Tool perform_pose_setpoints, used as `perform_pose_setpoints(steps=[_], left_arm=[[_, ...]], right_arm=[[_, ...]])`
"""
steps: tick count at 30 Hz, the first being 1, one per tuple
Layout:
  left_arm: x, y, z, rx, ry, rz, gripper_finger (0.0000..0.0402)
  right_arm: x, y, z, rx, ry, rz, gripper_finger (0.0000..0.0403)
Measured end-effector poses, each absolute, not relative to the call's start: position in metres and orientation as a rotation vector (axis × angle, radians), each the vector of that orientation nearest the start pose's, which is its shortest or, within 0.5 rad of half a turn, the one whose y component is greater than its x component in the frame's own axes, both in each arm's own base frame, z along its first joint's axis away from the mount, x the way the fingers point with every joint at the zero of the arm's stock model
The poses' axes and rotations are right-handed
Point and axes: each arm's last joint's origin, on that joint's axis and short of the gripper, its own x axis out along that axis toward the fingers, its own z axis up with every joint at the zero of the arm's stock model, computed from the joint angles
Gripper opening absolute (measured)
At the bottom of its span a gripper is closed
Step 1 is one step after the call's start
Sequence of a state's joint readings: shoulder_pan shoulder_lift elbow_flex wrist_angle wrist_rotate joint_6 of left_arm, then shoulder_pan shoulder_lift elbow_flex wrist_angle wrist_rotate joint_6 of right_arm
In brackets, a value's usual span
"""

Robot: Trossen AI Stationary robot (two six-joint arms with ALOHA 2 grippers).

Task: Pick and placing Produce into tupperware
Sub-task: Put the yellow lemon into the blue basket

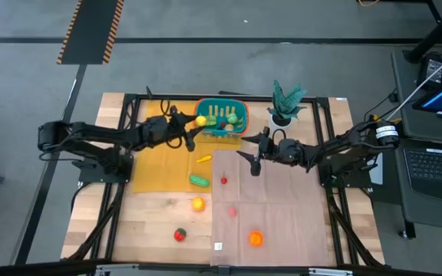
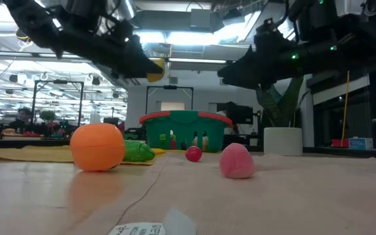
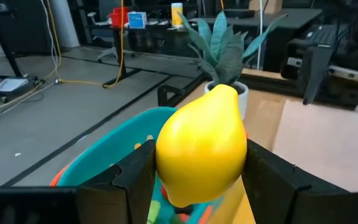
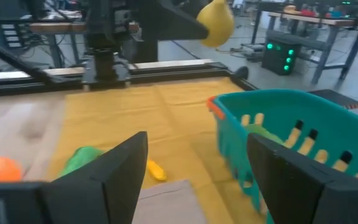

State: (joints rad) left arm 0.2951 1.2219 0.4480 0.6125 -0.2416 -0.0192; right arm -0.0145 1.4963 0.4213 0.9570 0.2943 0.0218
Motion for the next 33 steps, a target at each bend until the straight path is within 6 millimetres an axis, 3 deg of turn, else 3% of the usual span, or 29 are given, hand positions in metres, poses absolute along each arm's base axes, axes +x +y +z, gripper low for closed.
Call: perform_pose_setpoints(steps=[7,16,24,33], left_arm=[[0.238,0.113,0.195,-0.045,0.161,0.504,0.0196],[0.267,0.152,0.199,-0.033,0.165,0.496,0.0196],[0.279,0.174,0.207,-0.027,0.172,0.483,0.0196],[0.288,0.186,0.222,-0.010,0.411,0.446,0.0196]], right_arm=[[0.263,-0.035,0.169,0.020,0.111,-0.308,0.0275],[0.262,-0.045,0.169,0.020,0.111,-0.332,0.0275],[0.262,-0.045,0.169,0.031,0.111,-0.254,0.0275],[0.259,-0.055,0.166,0.098,0.137,-0.062,0.0275]])
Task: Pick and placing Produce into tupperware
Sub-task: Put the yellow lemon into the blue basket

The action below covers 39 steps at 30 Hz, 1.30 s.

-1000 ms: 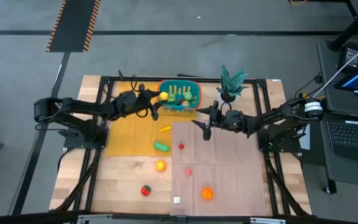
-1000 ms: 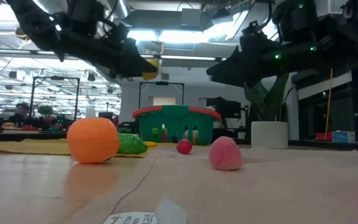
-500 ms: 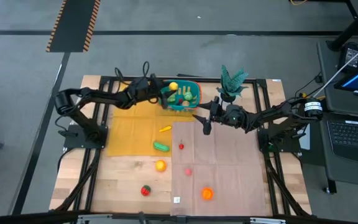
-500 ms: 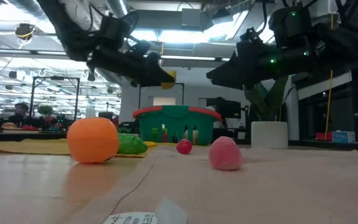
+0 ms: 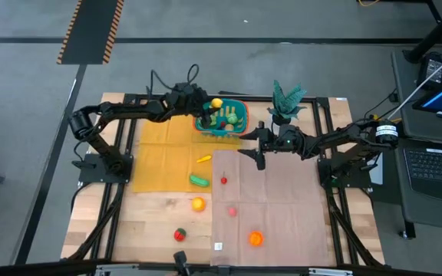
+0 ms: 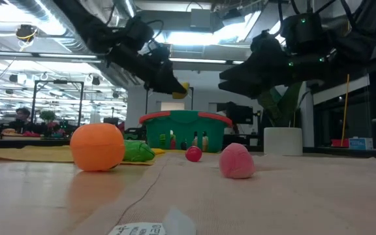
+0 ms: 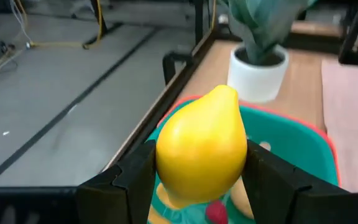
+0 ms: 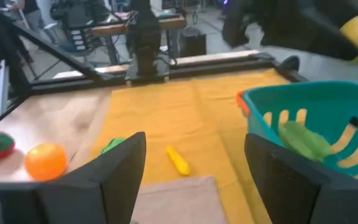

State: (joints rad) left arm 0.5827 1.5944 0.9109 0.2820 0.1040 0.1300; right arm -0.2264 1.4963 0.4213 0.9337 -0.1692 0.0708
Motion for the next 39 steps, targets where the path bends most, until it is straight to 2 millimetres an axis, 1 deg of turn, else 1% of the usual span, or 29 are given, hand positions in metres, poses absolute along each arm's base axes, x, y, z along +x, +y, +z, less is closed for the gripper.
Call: perform_pose_setpoints(steps=[4,8,14,21,24,33,35,39], left_arm=[[0.291,0.188,0.233,0.007,0.537,0.418,0.0196],[0.293,0.190,0.243,0.016,0.592,0.402,0.0196],[0.291,0.188,0.247,0.011,0.665,0.287,0.0196],[0.284,0.198,0.247,-0.021,0.665,0.275,0.0196],[0.288,0.201,0.239,-0.021,0.671,0.260,0.0196],[0.305,0.217,0.198,-0.045,0.718,0.238,0.0196],[0.310,0.223,0.192,-0.053,0.728,0.240,0.0196],[0.320,0.232,0.188,-0.054,0.751,0.227,0.0196]], right_arm=[[0.258,-0.056,0.162,0.107,0.179,-0.053,0.0275],[0.258,-0.056,0.161,0.104,0.190,-0.052,0.0275],[0.258,-0.056,0.161,0.088,0.194,-0.050,0.0275],[0.258,-0.056,0.161,0.086,0.194,-0.049,0.0275],[0.258,-0.056,0.161,0.080,0.194,-0.048,0.0275],[0.258,-0.056,0.160,0.064,0.201,-0.047,0.0275],[0.258,-0.056,0.160,0.063,0.205,-0.046,0.0275],[0.258,-0.056,0.159,0.063,0.214,-0.047,0.0275]])
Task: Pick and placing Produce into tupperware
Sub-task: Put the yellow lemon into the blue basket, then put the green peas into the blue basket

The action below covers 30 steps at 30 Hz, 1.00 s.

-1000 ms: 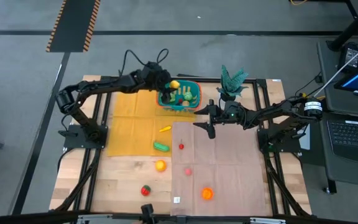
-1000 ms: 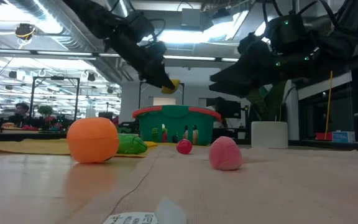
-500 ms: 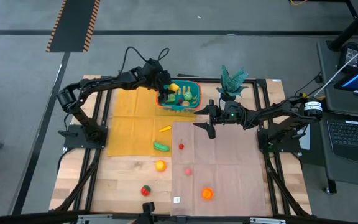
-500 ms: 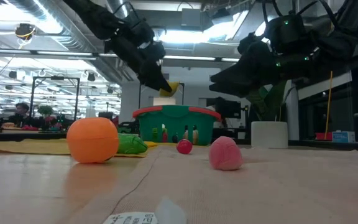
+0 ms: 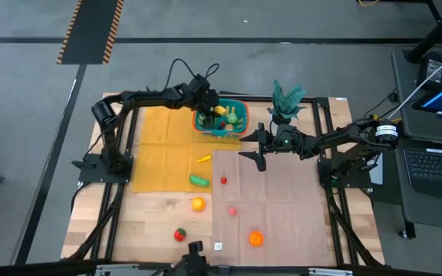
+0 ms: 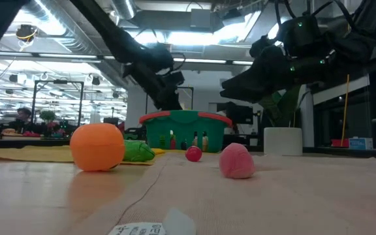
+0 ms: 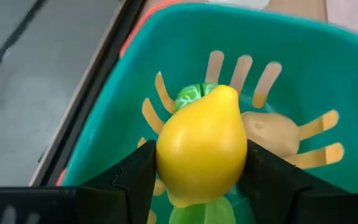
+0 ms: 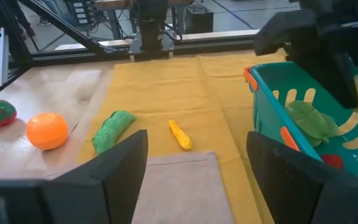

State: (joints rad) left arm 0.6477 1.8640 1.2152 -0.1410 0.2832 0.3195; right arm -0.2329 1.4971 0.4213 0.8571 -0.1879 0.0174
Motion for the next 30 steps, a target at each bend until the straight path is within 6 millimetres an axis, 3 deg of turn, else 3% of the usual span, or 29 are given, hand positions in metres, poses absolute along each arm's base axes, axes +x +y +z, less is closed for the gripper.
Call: perform_pose_setpoints(steps=[8,15,19,24,30], left_arm=[[0.327,0.236,0.180,-0.086,0.828,0.211,0.0196],[0.329,0.230,0.178,-0.069,0.873,0.239,0.0293],[0.331,0.228,0.179,-0.063,0.870,0.234,0.0316],[0.327,0.223,0.198,-0.047,0.838,0.235,0.0319],[0.312,0.210,0.253,0.007,0.705,0.232,0.0314]], right_arm=[[0.257,-0.056,0.157,0.066,0.230,-0.047,0.0275],[0.257,-0.056,0.157,0.063,0.230,-0.047,0.0275],[0.257,-0.056,0.157,0.064,0.231,-0.047,0.0275],[0.257,-0.056,0.157,0.067,0.229,-0.047,0.0275],[0.258,-0.056,0.158,0.073,0.225,-0.049,0.0275]])
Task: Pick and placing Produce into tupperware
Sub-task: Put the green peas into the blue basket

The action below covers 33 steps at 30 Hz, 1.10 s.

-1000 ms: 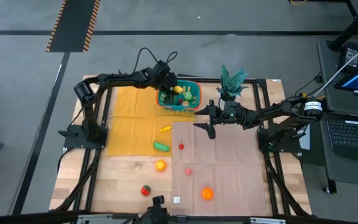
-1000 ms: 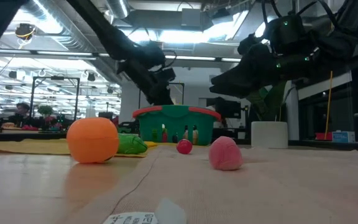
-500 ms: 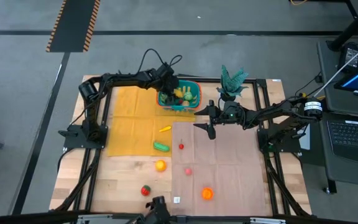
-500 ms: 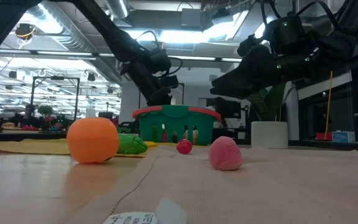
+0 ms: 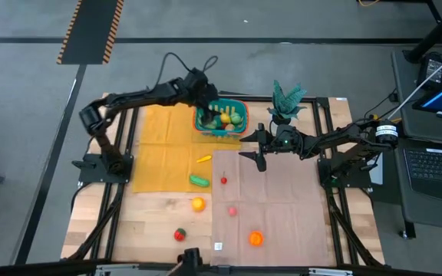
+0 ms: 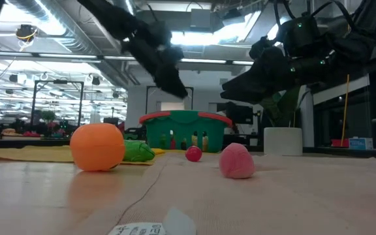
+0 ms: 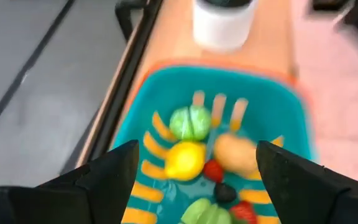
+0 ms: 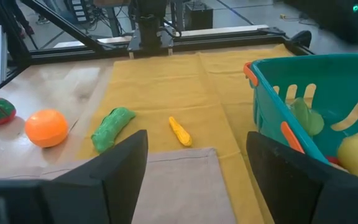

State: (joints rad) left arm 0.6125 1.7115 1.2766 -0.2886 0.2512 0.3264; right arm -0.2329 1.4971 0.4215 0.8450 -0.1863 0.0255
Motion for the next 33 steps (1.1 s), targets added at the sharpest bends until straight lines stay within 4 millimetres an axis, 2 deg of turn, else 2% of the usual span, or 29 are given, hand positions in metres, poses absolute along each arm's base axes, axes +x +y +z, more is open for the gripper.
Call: perform_pose_setpoints(steps=[3,6,14,19,24,33], left_arm=[[0.302,0.200,0.273,0.002,0.642,0.160,0.0318],[0.285,0.186,0.279,0.006,0.626,0.127,0.0321],[0.237,0.126,0.258,0.010,0.560,0.156,0.0322],[0.215,0.088,0.243,0.004,0.534,0.141,0.0322],[0.207,0.062,0.231,0.004,0.543,0.053,0.0322],[0.210,0.036,0.222,-0.008,0.572,-0.054,0.0322]], right_arm=[[0.258,-0.056,0.158,0.109,0.223,-0.054,0.0275],[0.258,-0.056,0.158,0.125,0.223,-0.056,0.0275],[0.258,-0.055,0.157,0.148,0.227,-0.057,0.0275],[0.258,-0.055,0.157,0.147,0.228,-0.057,0.0275],[0.258,-0.055,0.157,0.146,0.228,-0.057,0.0275],[0.258,-0.055,0.157,0.149,0.228,-0.057,0.0275]])
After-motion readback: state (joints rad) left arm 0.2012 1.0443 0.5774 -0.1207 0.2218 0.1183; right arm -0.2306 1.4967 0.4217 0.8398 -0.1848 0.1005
